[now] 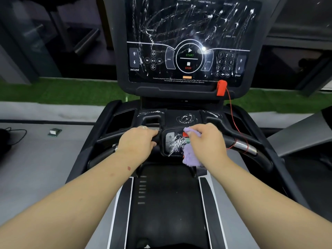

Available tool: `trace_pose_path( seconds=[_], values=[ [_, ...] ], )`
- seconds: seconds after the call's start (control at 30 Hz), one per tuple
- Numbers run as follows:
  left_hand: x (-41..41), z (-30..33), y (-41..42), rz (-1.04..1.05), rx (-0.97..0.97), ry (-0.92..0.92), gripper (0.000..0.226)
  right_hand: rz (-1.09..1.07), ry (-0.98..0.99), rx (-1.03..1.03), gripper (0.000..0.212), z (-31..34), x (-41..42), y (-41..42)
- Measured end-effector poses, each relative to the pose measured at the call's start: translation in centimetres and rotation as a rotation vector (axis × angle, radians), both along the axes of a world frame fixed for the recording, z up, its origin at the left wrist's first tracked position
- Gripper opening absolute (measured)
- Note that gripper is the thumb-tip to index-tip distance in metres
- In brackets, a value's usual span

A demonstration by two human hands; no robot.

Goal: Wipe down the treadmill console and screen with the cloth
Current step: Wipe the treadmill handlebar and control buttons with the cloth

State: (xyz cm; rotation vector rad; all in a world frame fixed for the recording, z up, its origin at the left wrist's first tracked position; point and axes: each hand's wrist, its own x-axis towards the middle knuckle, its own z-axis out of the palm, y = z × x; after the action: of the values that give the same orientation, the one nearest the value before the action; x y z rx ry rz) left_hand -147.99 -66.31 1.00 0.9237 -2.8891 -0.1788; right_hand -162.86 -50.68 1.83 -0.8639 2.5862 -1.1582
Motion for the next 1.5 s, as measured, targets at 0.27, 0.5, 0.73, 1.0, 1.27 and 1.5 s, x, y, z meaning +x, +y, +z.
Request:
trace_pose_path(
  seconds=[0.27,0.5,0.73,1.0,1.27,1.5],
  values=[
    [0.0,0.0,0.2,0.014,-0.005,-0.013,0.035,0.099,0.015,0.086,0.026,1.1,0.4,-0.6],
    [0.0,0.1,0.4,0.021,-0.009,-0.035,0.035,0.285,0.135,0.320,0.027,1.0,1.2,-1.1],
    [0.1,0.1,0.3,0.030,0.015,-0.032,0.037,0.310,0.194,0.292,0.026,0.5,1.9,-1.0],
    [0.0,0.1,0.1,0.021,0.020,-0.027,0.038,0.294,0.222,0.285,0.027,1.6,0.8,-1.2],
    [0.1,0.1,0.1,0.017,0.021,-0.014,0.040,0.365,0.310,0.327,0.028,2.8,0.7,-1.0],
    [0.4,-0.2,0.3,0.012,-0.003,0.001,0.042,0.553,0.365,0.492,0.028,1.2,2.2,-0.9]
  ],
)
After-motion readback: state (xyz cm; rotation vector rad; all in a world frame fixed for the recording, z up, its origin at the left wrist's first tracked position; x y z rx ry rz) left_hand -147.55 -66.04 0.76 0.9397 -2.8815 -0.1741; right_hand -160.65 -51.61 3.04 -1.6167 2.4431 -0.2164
